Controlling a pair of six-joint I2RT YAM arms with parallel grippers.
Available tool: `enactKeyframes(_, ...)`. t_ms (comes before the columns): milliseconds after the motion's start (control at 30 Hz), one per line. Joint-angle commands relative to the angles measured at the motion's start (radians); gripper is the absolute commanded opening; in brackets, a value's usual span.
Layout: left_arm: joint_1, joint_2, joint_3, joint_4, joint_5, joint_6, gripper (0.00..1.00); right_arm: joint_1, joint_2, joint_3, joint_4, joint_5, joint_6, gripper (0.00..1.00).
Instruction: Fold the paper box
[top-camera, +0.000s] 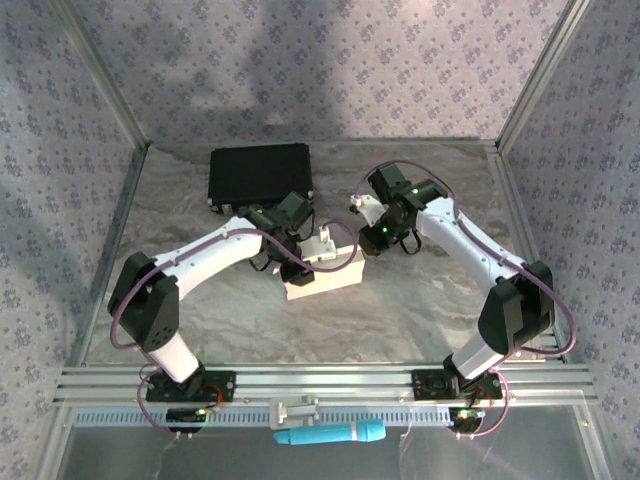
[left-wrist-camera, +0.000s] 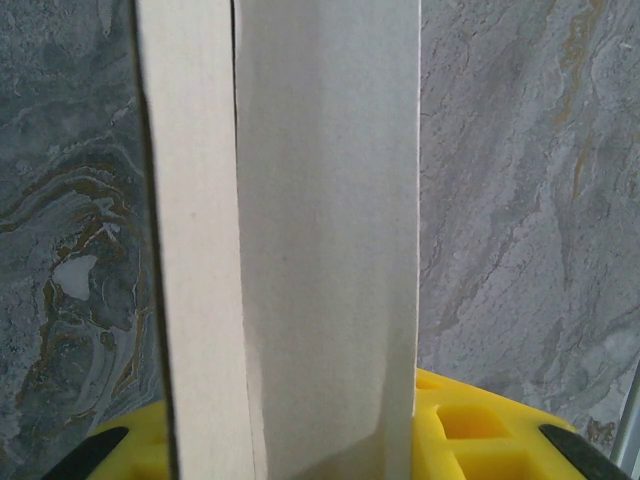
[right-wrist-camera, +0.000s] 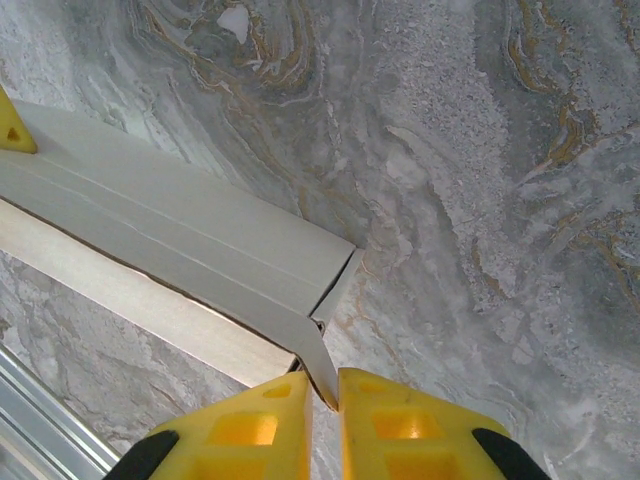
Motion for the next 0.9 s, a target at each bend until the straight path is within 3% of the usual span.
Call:
enactKeyframes(0, 0.004, 0.019, 0.030, -0.022, 0.023, 0.004, 0.30, 0.008, -0.026, -0.016, 0.008, 0.029, 0.030, 0.13)
enactKeyframes(300, 0.004, 0.021, 0.035, -0.006, 0.012, -0.011, 0.30, 0.013, -0.047, -0.030, 0.038, 0.076, 0.126, 0.00)
enactKeyframes(867, 0.010, 0.037, 0.047, 0.029, 0.000, -0.056, 0.28, 0.012, -0.189, -0.274, 0.224, 0.071, 0.387, 0.00)
